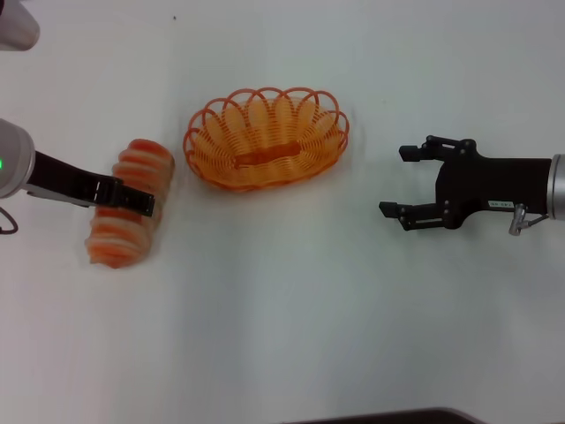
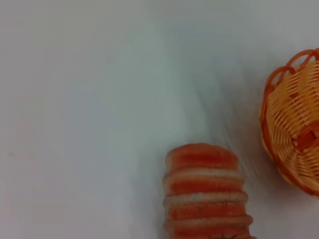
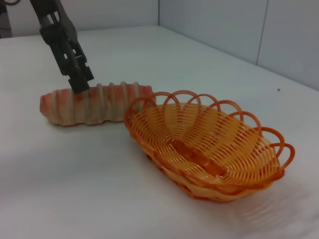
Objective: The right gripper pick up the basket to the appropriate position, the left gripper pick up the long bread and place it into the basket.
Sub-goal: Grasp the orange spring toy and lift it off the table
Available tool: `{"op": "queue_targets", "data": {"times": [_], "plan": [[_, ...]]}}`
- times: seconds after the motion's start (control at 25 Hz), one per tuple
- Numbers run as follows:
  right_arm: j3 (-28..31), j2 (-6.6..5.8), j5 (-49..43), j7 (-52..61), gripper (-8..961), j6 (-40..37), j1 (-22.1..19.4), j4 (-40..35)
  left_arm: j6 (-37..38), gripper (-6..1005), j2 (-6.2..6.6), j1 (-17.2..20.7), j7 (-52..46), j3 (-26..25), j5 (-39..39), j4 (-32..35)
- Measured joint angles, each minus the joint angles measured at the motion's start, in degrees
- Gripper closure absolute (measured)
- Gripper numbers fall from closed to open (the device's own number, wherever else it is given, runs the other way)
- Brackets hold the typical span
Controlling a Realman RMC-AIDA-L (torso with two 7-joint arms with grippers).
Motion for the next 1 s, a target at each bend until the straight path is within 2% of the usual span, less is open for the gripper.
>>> {"op": "queue_targets", "data": {"times": [0.36, 0.56, 1.0], "plan": [[-0.13, 0.0, 0.0, -0.01, 23, -0.26, -0.08, 0.03, -0.59, 96, -0.09, -0.05, -0.22, 0.85, -0.66, -2.15], [-0.44, 0.07, 0.0, 0.04, 23, -0.38, -0.01, 0.03, -1.73, 108, -0.04, 0.08, -0.28, 3.49, 0.36, -3.35], [-0.07, 0.1, 0.0, 0.03, 23, -0.74, -0.04, 0.02, -2.45, 137, 0.0, 0.51, -0.3, 5.4, 2.12, -2.68]]}}
